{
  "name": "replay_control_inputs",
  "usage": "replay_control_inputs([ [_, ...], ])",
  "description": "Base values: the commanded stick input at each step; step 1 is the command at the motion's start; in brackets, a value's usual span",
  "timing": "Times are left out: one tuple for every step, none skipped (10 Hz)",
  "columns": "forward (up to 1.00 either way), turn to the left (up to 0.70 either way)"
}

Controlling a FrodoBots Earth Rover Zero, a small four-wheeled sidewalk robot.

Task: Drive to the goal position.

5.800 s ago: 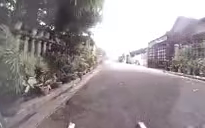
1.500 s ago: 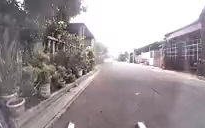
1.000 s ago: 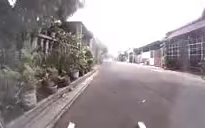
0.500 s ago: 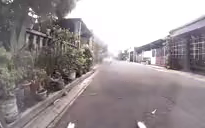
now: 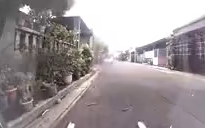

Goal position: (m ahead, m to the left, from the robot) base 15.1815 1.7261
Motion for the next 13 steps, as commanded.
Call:
replay_control_inputs([
  [0.70,0.00],
  [0.70,0.00],
  [0.70,0.00],
  [0.70,0.00],
  [0.70,0.00],
  [0.70,0.00],
  [0.70,0.00],
  [0.70,0.00],
  [0.70,0.00],
  [0.70,0.00],
  [0.70,0.00],
  [0.70,0.00],
  [0.70,-0.01],
])
